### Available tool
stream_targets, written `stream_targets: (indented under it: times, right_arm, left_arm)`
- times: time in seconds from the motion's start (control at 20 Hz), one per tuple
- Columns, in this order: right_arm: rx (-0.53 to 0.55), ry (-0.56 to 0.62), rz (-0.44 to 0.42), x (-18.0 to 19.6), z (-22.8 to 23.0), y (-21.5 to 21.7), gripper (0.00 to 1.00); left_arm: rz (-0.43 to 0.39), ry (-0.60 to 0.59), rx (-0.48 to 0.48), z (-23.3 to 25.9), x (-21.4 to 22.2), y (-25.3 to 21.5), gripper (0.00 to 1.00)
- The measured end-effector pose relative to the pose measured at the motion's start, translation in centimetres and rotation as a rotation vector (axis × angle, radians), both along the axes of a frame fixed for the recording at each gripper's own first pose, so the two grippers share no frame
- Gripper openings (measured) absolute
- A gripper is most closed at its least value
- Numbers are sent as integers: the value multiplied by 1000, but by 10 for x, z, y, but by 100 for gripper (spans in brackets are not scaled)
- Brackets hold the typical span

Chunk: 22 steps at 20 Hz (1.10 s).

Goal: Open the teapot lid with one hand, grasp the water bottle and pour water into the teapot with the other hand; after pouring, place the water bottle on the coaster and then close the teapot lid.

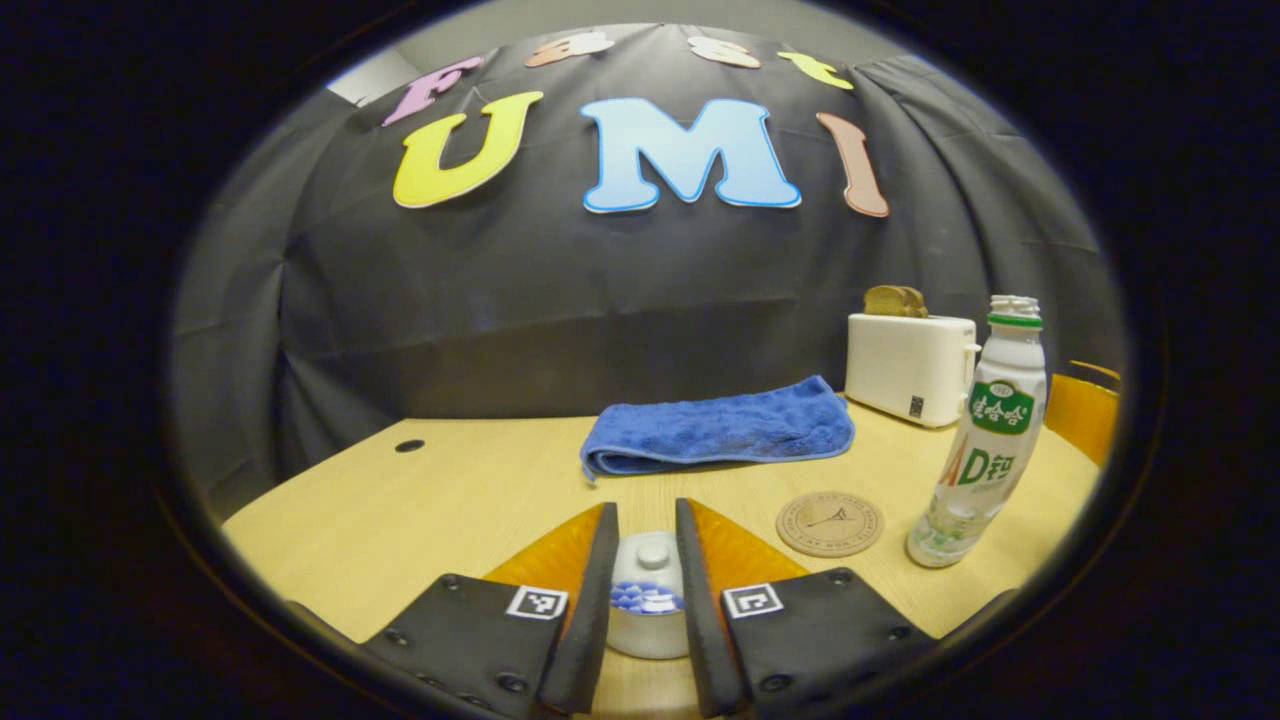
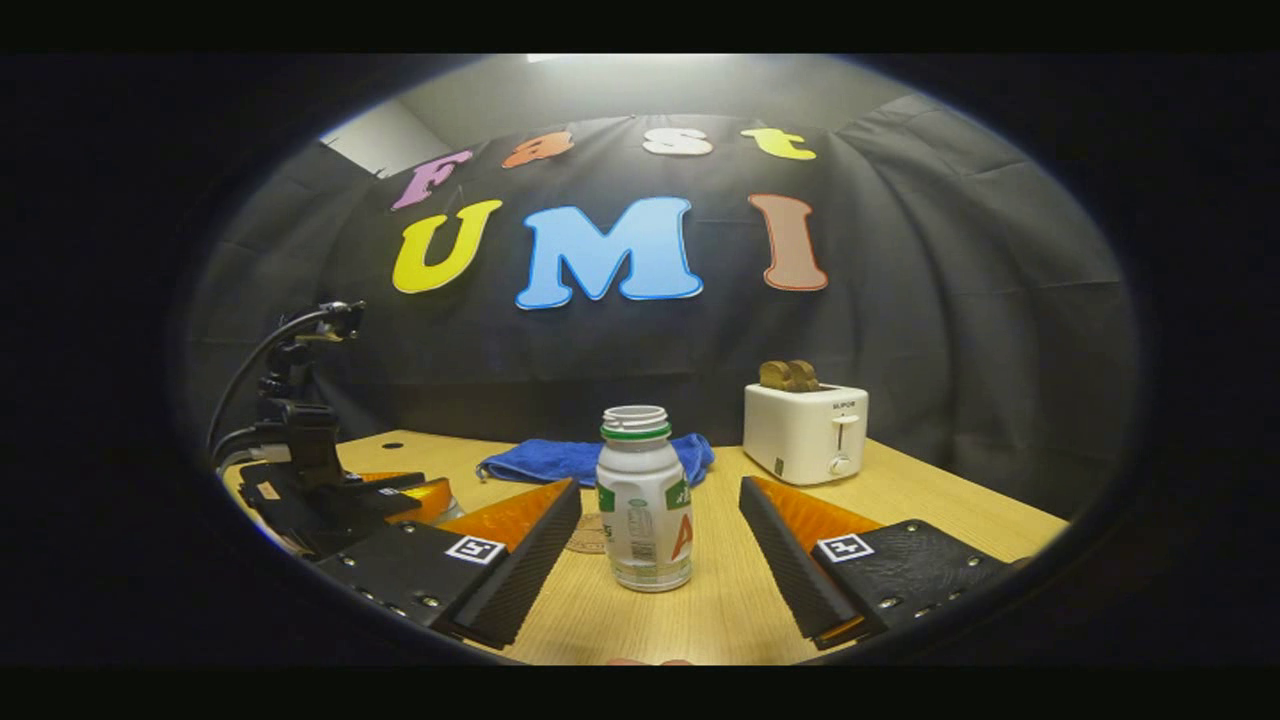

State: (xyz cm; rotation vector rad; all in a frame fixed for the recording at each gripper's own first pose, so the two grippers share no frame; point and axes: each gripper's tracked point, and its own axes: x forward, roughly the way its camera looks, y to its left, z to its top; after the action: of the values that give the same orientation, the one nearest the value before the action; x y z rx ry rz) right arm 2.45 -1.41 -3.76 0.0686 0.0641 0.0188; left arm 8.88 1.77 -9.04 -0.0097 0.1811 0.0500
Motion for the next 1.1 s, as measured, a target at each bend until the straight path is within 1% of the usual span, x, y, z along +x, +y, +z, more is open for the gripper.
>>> stream_targets:
  times: [0.05, 0.1, 0.15, 0.25, 0.3, 0.35, 0.45, 0.5, 0.55, 0.65, 0.75, 0.8, 1.05, 1.1]
  right_arm:
    - [-1, 2, 0, -1, 0, 0, 97]
    - [-1, 5, 0, 0, -1, 0, 97]
    - [0, 7, 0, 0, -2, 0, 97]
    - [0, 10, 0, 0, -3, 0, 98]
    - [-2, 12, -1, -1, -3, 0, 97]
    - [-3, 15, 0, 0, -4, 0, 97]
    - [-5, 19, 1, 0, -5, 0, 97]
    - [-4, 22, 3, 0, -6, 0, 98]
    - [-3, 26, 3, 0, -7, 0, 98]
    - [-6, 31, 2, 0, -9, 0, 97]
    - [-12, 37, 0, 1, -12, -1, 98]
    - [-13, 42, 1, 2, -15, -1, 98]
    - [-13, 63, -3, 7, -24, -3, 98]
    - [-15, 67, -4, 8, -25, -3, 98]
  left_arm:
    - [-8, 2, -6, 2, 0, 0, 35]
    - [-13, 3, 0, 1, 0, -3, 34]
    - [-14, 4, 11, 1, 0, -4, 24]
    - [-13, 9, 31, 2, -1, -4, 18]
    - [-15, 8, 32, 2, -1, -4, 17]
    - [-18, 4, 25, 5, -1, -3, 19]
    - [-23, -2, 7, 7, -2, 0, 18]
    - [-22, -7, -1, 9, -4, 2, 12]
    - [-21, -14, -14, 13, -6, 3, 16]
    - [-22, -27, -29, 21, -9, 4, 16]
    - [-21, -46, -37, 32, -14, 6, 8]
    - [-20, -55, -40, 39, -18, 7, 12]
    - [-5, -98, -73, 70, -49, 24, 12]
    - [1, -101, -78, 74, -56, 29, 14]
